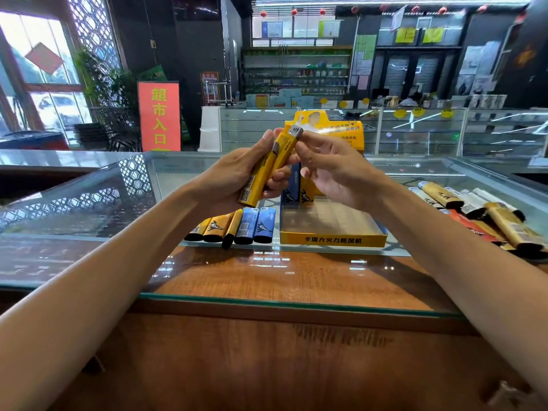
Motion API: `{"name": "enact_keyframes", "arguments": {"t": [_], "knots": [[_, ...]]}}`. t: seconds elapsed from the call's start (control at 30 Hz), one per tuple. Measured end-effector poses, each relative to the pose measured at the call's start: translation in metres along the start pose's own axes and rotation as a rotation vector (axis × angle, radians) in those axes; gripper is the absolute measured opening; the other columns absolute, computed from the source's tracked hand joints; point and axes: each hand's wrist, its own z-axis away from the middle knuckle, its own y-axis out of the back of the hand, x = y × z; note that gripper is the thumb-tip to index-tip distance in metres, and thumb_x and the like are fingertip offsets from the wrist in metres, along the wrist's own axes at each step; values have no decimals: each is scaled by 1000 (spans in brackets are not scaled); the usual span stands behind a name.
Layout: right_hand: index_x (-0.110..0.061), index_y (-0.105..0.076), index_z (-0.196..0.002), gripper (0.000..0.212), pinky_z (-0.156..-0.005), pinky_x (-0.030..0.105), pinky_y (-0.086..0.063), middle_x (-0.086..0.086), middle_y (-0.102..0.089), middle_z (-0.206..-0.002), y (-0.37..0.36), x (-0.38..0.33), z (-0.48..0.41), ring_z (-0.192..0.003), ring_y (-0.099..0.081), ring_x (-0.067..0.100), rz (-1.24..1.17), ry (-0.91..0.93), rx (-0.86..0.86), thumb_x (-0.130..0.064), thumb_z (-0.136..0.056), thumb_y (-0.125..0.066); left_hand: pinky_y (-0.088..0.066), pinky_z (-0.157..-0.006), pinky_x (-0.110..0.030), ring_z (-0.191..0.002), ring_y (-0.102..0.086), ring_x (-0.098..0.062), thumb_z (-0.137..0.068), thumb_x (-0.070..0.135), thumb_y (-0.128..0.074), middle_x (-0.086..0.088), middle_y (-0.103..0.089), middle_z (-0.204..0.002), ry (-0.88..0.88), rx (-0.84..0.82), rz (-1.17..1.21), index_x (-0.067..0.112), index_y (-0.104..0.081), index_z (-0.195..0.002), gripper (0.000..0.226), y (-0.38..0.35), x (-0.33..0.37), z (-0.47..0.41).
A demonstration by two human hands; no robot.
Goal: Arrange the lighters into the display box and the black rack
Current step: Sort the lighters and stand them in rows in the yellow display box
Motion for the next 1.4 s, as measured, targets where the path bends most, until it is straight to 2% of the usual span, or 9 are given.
{"name": "enact_keyframes", "arguments": {"t": [0.17, 0.27, 0.37, 0.57, 0.7, 0.83, 1.17, 1.3, 1.4], "knots": [[-9, -57, -109, 26, -73, 25, -31, 0, -63, -98, -2, 0, -1, -80, -62, 4, -98, 2, -41, -16, -85, -52, -47, -56, -20, -63, -53, -10, -99, 46, -26, -1, -57, -71, 43, 11, -13, 4, -57, -107, 53, 1, 1, 3], [-8, -56, -100, 29, -69, 23, -33, 8, -58, -96, 0, 0, -3, -91, -53, 17, -124, 22, 14, -19, -74, -58, -53, -61, -23, -76, -66, -17, -99, 46, -27, -5, -70, -87, 41, 138, -160, 5, -60, -110, 54, 4, 1, 3], [-8, -58, -92, 24, -68, 22, -41, 5, -62, -83, 8, -3, -5, -82, -57, 16, -119, 72, 130, -19, -71, -62, -56, -62, -27, -86, -70, -27, -99, 44, -28, -13, -70, -104, 27, 251, -281, 7, -57, -113, 49, 9, 1, 4], [-16, -66, -84, 26, -65, 20, -52, 1, -67, -81, 30, 0, 2, -73, -63, 9, 395, 89, 335, -30, -62, -71, -50, -49, -23, -55, -59, -15, -96, 48, -36, 0, -60, -69, -2, 402, -316, 7, -58, -99, 46, 19, 0, 5], [-12, -71, -86, 24, -73, 28, -54, 6, -70, -85, 30, 8, 0, -81, -63, 17, 726, 83, 359, -26, -69, -79, -40, -44, -20, -51, -46, -9, -95, 53, -34, 5, -47, -62, 38, 375, -202, 9, -57, -102, 51, 21, 1, 2], [-9, -73, -89, 26, -63, 14, -49, 0, -68, -81, 23, 12, 1, -72, -61, 9, 864, 158, 387, -25, -70, -80, -41, -46, -21, -52, -44, -9, -96, 57, -28, 5, -46, -63, 90, 322, -92, 9, -57, -108, 58, 20, 3, -1], [-7, -72, -81, 28, -51, 5, -41, -2, -63, -69, 15, 18, 1, -57, -52, -1, 930, 161, 374, -26, -65, -83, -45, -57, -25, -62, -48, -11, -93, 33, -19, 0, -51, -74, 132, 220, -24, 5, -52, -118, 50, 19, 3, -1], [-3, -68, -88, 40, -67, 27, -55, 8, -69, -82, 19, 18, 1, -74, -64, 16, 870, 77, 418, -27, -62, -85, -45, -59, -25, -62, -50, -10, -96, 24, -25, -2, -50, -79, 138, 213, -44, 4, -50, -122, 41, 17, 3, -1], [-5, -68, -86, 36, -64, 23, -53, 8, -70, -83, 21, 18, 0, -72, -62, 14, 849, 53, 410, -26, -62, -85, -48, -62, -23, -68, -54, -9, -99, 23, -37, -2, -52, -83, 90, 224, -146, 3, -51, -125, 35, 16, 2, 0]]}}
